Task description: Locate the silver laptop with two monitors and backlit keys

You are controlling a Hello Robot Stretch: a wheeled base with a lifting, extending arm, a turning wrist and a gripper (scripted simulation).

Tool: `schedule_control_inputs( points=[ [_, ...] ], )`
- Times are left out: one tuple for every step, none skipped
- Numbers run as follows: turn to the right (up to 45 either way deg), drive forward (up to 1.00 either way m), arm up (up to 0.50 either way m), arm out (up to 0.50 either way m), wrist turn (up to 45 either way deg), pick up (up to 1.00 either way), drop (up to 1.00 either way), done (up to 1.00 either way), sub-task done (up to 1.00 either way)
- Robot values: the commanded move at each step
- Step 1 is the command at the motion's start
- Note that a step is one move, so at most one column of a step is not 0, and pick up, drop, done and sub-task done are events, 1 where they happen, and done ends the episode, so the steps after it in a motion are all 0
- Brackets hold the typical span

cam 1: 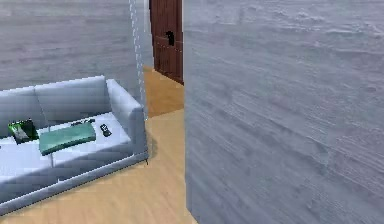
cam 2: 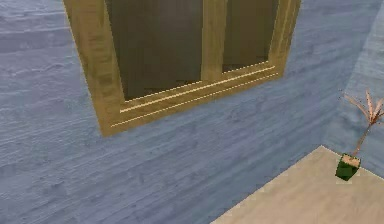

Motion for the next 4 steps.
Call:
schedule_control_inputs(
  points=[
    [0.0,0.55,0.0,0.0,0.0,0.0,0.0,0.0,0.0],
    [-45.0,0.0,0.0,0.0,0.0,0.0,0.0,0.0,0.0],
    [-30.0,0.0,0.0,0.0,0.0,0.0,0.0,0.0,0.0],
    [0.0,1.0,0.0,0.0,0.0,0.0,0.0,0.0,0.0]
  ],
)
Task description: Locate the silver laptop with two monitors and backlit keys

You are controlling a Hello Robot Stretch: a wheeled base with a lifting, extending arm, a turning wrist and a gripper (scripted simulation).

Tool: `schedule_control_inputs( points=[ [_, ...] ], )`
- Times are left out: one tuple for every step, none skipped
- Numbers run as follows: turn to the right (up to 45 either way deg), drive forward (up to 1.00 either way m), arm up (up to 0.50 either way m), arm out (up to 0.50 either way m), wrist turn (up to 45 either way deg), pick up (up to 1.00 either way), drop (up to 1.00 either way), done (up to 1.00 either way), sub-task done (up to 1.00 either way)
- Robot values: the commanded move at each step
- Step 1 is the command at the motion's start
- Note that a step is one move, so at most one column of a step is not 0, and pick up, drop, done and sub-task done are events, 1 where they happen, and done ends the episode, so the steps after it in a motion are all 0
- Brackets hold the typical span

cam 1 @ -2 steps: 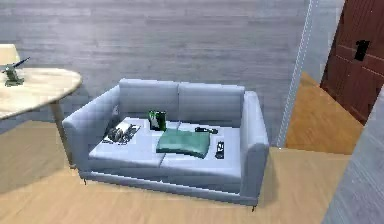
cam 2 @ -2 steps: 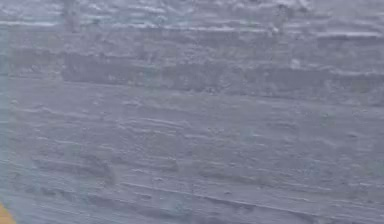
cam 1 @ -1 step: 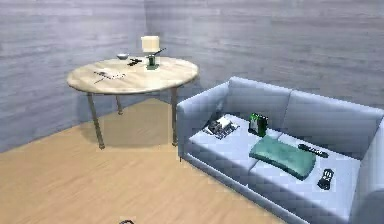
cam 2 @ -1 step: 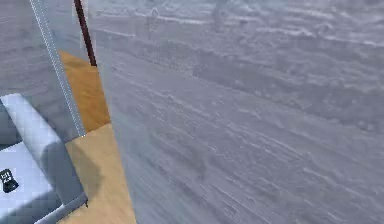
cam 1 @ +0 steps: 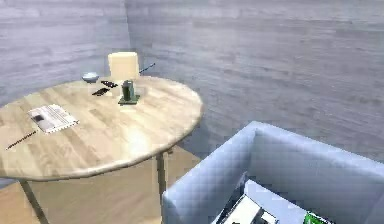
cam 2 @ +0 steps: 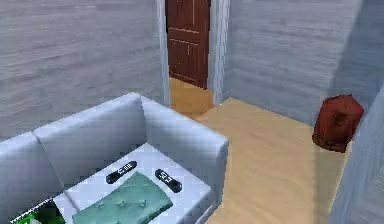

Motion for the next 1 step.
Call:
schedule_control_inputs(
  points=[
    [-45.0,0.0,0.0,0.0,0.0,0.0,0.0,0.0,0.0]
  ],
)
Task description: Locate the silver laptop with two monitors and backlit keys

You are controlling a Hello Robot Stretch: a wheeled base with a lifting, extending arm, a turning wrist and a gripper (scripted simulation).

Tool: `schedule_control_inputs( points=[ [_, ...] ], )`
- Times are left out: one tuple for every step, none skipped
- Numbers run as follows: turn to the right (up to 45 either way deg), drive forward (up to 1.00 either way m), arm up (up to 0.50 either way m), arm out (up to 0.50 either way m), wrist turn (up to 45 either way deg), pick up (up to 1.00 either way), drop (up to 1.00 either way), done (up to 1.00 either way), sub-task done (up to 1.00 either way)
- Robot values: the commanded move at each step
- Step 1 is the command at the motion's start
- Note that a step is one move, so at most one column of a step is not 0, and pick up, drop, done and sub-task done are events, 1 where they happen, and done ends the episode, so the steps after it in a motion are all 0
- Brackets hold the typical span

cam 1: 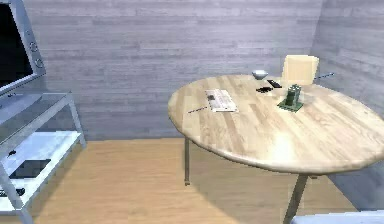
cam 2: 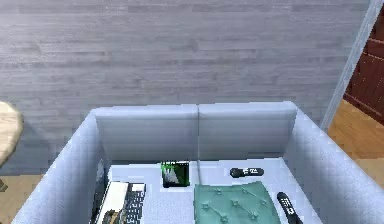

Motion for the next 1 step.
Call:
schedule_control_inputs(
  points=[
    [-18.0,0.0,0.0,0.0,0.0,0.0,0.0,0.0,0.0]
  ],
)
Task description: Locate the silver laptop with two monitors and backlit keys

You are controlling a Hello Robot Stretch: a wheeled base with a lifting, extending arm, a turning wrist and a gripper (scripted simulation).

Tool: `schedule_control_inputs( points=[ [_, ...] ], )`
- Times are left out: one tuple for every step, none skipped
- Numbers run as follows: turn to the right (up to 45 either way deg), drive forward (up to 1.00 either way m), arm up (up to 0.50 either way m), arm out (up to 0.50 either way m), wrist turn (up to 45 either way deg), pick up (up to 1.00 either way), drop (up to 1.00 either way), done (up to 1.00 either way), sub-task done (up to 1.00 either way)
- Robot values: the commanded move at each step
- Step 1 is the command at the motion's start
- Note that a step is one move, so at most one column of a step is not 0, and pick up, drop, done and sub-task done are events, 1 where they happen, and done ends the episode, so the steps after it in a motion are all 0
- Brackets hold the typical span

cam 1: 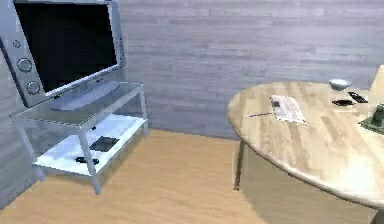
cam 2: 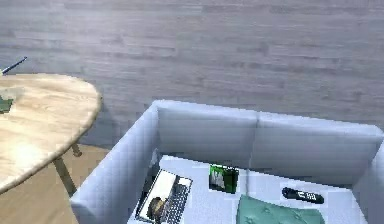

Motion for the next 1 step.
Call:
schedule_control_inputs(
  points=[
    [0.0,0.5,0.0,0.0,0.0,0.0,0.0,0.0,0.0]
  ],
)
